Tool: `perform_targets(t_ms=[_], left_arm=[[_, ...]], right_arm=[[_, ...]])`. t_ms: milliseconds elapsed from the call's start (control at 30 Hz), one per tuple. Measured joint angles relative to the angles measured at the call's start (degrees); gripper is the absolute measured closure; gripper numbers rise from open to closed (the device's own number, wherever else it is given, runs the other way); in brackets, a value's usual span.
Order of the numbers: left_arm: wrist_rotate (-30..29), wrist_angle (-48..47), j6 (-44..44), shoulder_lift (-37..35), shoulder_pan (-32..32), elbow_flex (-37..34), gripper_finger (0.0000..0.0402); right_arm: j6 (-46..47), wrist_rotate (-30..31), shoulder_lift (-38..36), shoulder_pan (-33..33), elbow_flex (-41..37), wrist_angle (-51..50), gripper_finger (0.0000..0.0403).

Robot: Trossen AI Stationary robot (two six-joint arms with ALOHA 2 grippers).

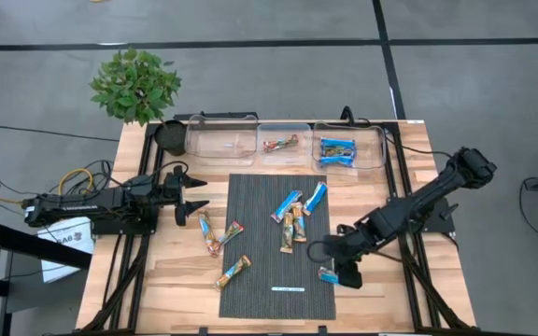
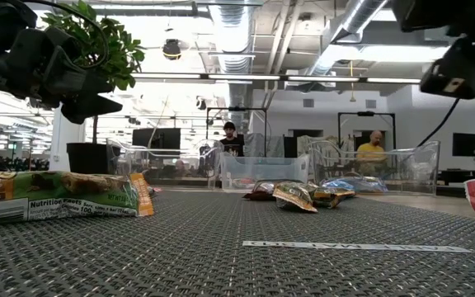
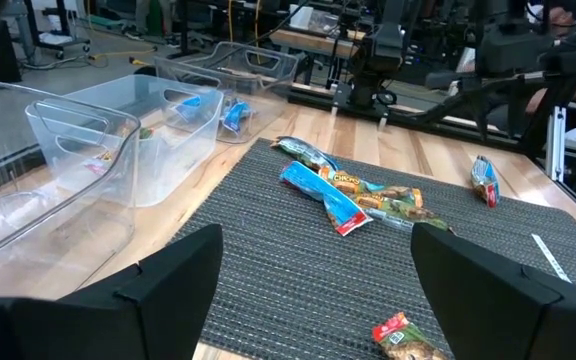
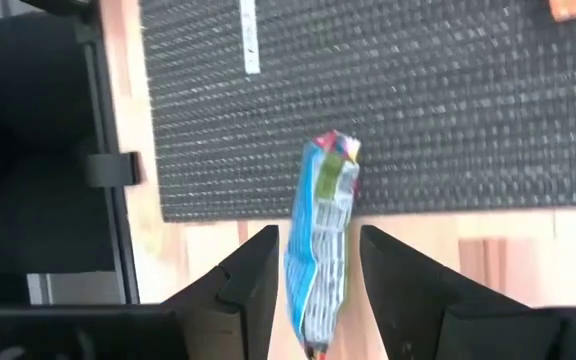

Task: Pick and place Granola Bars by type
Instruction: Put the bottom red granola bar into the white bin

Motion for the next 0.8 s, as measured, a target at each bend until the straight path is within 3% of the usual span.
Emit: perform_targets(t_ms=[500, 800], left_arm=[[0.0, 0.0, 0.0, 0.0, 0.0, 0.0, 0.0084], [0.0, 0.0, 0.0, 0.0, 0.0, 0.0, 0.0084]], right_arm=[[12.1, 0.7, 9.4, 6.3, 0.7, 1.6, 0.0244], [12.4, 0.3, 14.3, 7.5, 1.6, 1.4, 0.0216]])
